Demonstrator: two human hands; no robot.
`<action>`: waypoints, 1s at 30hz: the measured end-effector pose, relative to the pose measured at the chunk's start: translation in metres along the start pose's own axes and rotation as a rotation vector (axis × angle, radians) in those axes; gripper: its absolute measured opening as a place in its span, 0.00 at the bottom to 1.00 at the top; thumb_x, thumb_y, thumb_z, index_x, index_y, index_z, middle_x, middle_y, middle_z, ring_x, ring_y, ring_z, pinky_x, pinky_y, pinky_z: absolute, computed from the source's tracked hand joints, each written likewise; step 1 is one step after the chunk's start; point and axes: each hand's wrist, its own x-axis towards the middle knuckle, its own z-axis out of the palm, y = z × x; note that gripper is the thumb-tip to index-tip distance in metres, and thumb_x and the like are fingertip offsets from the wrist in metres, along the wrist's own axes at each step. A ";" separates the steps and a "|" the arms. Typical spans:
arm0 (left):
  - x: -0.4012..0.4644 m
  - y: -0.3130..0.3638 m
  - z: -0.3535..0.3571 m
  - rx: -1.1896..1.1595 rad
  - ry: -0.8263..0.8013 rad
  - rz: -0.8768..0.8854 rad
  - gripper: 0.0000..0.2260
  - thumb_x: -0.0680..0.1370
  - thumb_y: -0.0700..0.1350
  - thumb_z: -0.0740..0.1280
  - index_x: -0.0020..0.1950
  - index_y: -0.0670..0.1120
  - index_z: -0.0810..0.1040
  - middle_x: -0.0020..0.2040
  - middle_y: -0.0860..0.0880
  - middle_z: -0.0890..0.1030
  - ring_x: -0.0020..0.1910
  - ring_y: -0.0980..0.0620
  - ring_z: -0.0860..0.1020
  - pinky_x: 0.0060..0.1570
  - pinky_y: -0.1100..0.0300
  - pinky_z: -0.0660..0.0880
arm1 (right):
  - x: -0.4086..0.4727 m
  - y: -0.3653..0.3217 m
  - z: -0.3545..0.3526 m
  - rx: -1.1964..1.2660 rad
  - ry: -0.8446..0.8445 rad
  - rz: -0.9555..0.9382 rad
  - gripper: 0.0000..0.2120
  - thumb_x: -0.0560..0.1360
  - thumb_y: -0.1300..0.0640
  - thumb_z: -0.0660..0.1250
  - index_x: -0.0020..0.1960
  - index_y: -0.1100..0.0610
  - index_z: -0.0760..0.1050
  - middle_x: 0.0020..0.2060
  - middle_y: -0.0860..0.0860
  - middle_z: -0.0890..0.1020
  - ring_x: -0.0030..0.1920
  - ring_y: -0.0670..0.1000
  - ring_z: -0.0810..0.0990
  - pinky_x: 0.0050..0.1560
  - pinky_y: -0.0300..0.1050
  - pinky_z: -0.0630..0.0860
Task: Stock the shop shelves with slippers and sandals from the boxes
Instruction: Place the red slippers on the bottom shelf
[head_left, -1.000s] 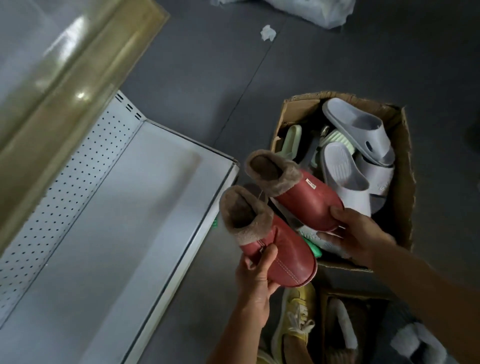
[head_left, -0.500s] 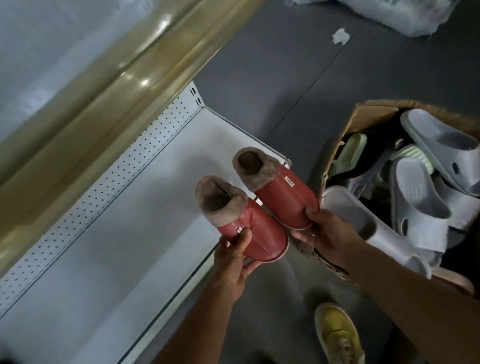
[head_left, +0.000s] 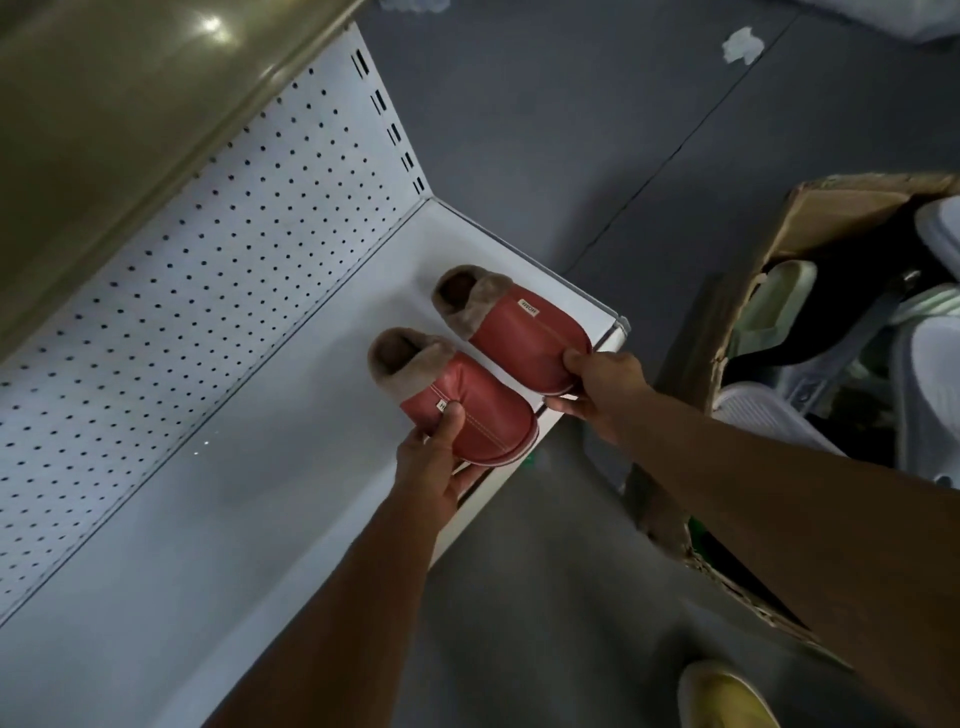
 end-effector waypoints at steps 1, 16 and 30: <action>0.004 0.002 0.002 -0.005 0.014 0.001 0.25 0.75 0.47 0.72 0.69 0.44 0.71 0.61 0.40 0.79 0.54 0.43 0.81 0.37 0.54 0.82 | 0.004 -0.001 0.004 -0.010 0.010 -0.002 0.15 0.77 0.61 0.66 0.61 0.65 0.70 0.55 0.60 0.77 0.50 0.60 0.81 0.36 0.51 0.82; 0.023 0.004 0.020 0.138 0.068 -0.122 0.19 0.80 0.47 0.66 0.70 0.46 0.68 0.61 0.44 0.75 0.58 0.45 0.75 0.59 0.49 0.75 | 0.017 0.002 -0.006 -0.077 0.030 0.009 0.07 0.77 0.65 0.64 0.41 0.57 0.69 0.37 0.53 0.72 0.34 0.47 0.70 0.46 0.42 0.74; -0.116 -0.029 0.085 0.145 -0.109 -0.230 0.15 0.82 0.45 0.62 0.68 0.43 0.72 0.53 0.46 0.82 0.53 0.48 0.81 0.52 0.53 0.77 | -0.109 0.020 -0.096 0.049 0.108 0.012 0.09 0.79 0.67 0.58 0.51 0.63 0.77 0.38 0.59 0.81 0.36 0.55 0.81 0.38 0.46 0.81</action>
